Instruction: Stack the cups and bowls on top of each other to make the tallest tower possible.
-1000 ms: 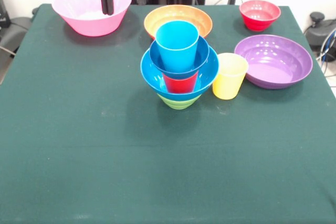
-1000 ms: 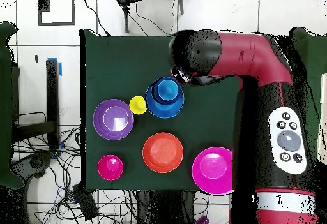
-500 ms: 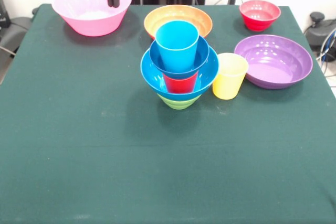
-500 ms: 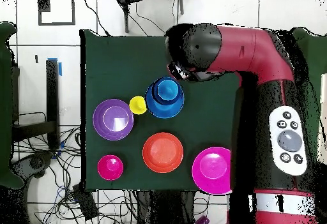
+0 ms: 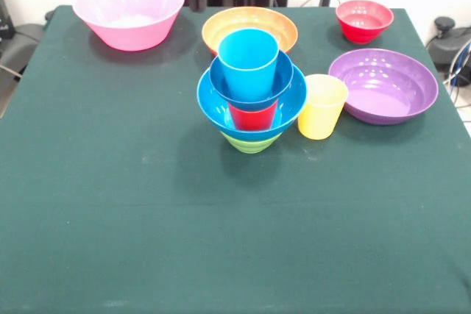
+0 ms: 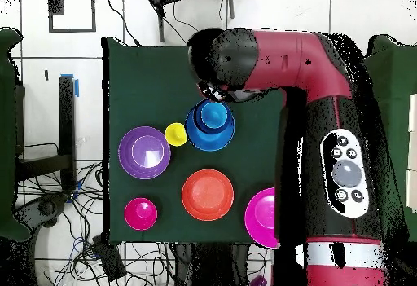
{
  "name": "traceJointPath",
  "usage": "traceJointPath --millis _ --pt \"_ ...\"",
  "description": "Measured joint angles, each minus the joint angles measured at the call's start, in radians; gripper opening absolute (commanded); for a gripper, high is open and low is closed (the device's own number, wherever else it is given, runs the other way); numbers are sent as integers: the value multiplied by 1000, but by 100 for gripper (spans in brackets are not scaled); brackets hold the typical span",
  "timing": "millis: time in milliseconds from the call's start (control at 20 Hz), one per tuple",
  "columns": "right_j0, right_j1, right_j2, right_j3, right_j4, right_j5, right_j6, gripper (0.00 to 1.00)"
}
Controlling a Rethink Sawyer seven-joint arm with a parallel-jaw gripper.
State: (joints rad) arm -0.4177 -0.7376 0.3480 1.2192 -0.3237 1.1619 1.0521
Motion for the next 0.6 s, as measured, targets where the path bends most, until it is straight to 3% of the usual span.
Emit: traceJointPath --millis 600 --pt "14 0 0 3 30 0 0 100"
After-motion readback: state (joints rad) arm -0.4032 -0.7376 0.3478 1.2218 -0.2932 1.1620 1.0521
